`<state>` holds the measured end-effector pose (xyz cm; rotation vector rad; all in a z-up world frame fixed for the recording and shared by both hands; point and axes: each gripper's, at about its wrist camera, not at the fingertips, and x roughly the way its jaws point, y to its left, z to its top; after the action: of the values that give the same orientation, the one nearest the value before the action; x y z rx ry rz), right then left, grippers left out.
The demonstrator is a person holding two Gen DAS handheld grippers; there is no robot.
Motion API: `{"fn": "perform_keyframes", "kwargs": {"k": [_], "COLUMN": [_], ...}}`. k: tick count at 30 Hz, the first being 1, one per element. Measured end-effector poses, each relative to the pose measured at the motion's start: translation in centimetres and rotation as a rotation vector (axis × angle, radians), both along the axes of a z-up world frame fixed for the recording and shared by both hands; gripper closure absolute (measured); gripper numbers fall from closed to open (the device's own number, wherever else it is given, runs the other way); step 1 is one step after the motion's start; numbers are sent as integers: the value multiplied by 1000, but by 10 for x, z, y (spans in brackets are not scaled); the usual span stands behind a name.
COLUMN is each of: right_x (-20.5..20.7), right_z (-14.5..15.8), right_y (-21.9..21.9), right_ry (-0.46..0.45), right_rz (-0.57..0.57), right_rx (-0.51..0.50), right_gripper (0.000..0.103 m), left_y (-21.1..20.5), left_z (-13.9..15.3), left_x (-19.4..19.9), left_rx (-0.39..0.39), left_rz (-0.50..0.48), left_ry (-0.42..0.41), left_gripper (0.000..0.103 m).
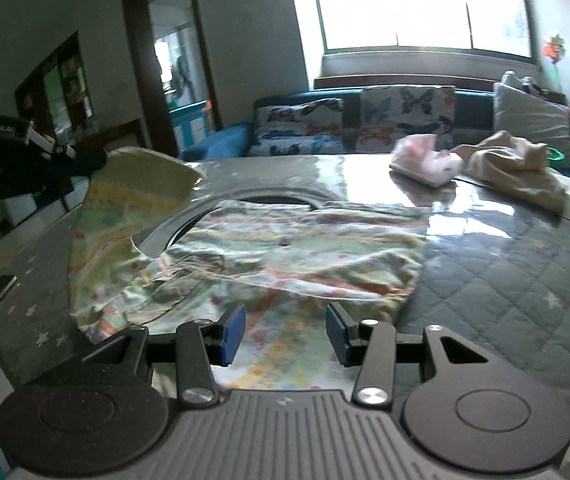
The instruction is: Fold clothes
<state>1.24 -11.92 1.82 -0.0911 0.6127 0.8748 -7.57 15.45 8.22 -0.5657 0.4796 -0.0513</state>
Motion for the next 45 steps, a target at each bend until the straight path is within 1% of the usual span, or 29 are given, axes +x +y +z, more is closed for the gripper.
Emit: {"fn": "perform_keyframes", "kwargs": {"k": [4, 6, 7, 9, 13, 17, 20, 23, 25, 27, 28, 30, 31, 32, 34, 37, 41, 42, 44, 45], "right_x": [3, 4, 5, 7, 11, 16, 23, 30, 32, 29, 27, 25, 24, 24, 25, 21, 12, 11, 14, 15], "right_z": [-1, -2, -2, -5, -10, -19, -27, -38, -44, -45, -44, -43, -43, -42, -40, -29, -6, -2, -2, -7], "right_y": [-17, -22, -24, -25, -19, 4, 23, 40, 49, 54, 57, 62, 63, 65, 65, 64, 65, 65, 67, 69], "right_ry": [8, 18, 25, 40, 85, 114, 135, 161, 180, 172, 170, 160, 151, 140, 136, 75, -49, -68, -68, -67], "right_rz": [-52, -69, -76, -83, -60, -10, 12, 21, 29, 45, 58, 72, 72, 70, 64, 68, 58, 55, 44, 34], "right_rx": [10, 11, 12, 13, 15, -1, -20, -53, -69, -80, -85, -102, -111, -120, -120, -130, -137, -138, -147, -171], "right_gripper": [58, 58, 58, 58, 59, 59, 59, 60, 59, 60, 65, 69, 75, 84, 93, 97, 97, 97, 97, 97], "left_y": [-32, -47, -48, -51, -31, 1, 17, 28, 33, 36, 38, 39, 40, 41, 43, 51, 57, 58, 59, 60], "left_z": [-15, -26, -31, -40, -51, -65, -74, -82, -88, -93, -94, -93, -91, -87, -79, -71, -69, -70, -78, -83], "left_x": [15, 15, 15, 14, 6, 2, -9, -19, -22, -25, -25, -25, -25, -23, -19, -6, 9, 13, 21, 25], "left_rx": [-14, 7, 12, 24, 61, 86, 94, 107, 106, 98, 91, 83, 81, 83, 86, 92, 106, 108, 115, 121], "left_rz": [-137, -162, -174, -194, -139, -52, -4, 27, 24, 15, 8, -7, -14, -14, -15, 0, 11, 10, 8, 10], "left_ry": [35, 78, 96, 130, 162, 218, 252, 278, 293, 309, 315, 311, 301, 285, 253, 223, 209, 207, 228, 243], "left_gripper": [97, 97, 95, 95, 93, 92, 91, 90, 87, 86, 86, 86, 85, 84, 80, 80, 80, 80, 80, 80]}}
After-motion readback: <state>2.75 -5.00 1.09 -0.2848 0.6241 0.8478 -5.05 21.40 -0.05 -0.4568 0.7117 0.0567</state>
